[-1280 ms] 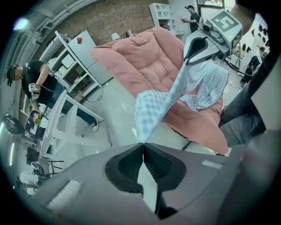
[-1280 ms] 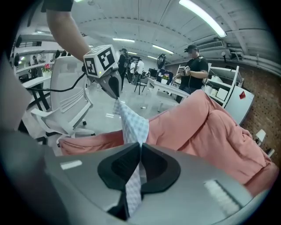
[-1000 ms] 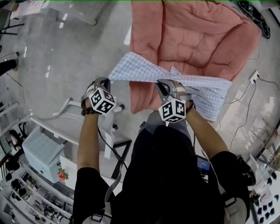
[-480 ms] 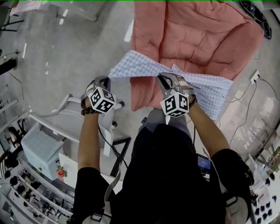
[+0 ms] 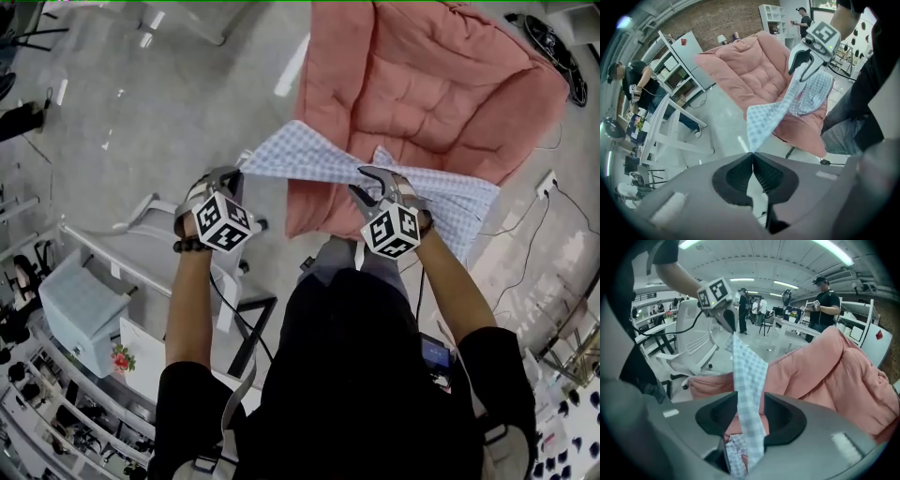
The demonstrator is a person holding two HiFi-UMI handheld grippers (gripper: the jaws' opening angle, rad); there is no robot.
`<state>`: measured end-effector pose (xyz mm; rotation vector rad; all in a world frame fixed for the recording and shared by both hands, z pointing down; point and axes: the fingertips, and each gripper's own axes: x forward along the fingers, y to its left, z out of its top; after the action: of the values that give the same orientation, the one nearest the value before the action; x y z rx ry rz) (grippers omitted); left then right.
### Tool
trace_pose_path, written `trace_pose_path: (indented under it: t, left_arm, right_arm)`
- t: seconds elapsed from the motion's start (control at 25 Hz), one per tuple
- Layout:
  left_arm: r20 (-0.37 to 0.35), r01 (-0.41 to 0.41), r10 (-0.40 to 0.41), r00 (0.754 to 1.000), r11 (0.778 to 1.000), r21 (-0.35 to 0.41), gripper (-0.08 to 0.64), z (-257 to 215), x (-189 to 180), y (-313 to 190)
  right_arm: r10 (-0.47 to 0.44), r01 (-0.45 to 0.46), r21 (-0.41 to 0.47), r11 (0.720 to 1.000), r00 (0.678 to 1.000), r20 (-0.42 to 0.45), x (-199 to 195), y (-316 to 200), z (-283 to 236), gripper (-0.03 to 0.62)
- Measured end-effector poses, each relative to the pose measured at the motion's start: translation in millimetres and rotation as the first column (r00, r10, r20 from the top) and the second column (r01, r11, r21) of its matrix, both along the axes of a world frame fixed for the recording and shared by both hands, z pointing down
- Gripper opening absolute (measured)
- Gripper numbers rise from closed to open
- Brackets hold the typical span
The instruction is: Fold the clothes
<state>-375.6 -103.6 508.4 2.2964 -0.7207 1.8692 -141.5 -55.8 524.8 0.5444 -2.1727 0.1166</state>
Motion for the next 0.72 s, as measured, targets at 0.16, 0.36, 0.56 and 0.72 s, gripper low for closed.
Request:
trace_pose_path:
  t: [0.16,0.36,0.56,0.72]
  left_arm:
    - [-0.002,0.000,0.000,1.000,1.000,0.006,0.011,-2,-4,6]
    - [-0.009,0.007,-0.008,1.000,1.000,-0.024,0.012,6,-4,12]
    - [-0.011,0.030,-0.031,0.999,0.997,-0.068,0.012,26,-8,18]
    - [-0.008,0.034,-0.035,0.999,0.991,-0.128,0.011,49,-3,33]
  right_arm:
    - [-0.036,0.038,0.016,0.999,0.992,-0.121,0,21,45,0.201]
    - [0.008,-0.012,-0.017,1.000,0.974,-0.225,14,23,85,0.109]
    - [0.018,-0.034,-0.110,0.993,0.989,-0.145,10,38,71,0.012]
    - [-0.001,-0.020,-0.189,0.982,0.994,-0.110,15,73,66,0.012]
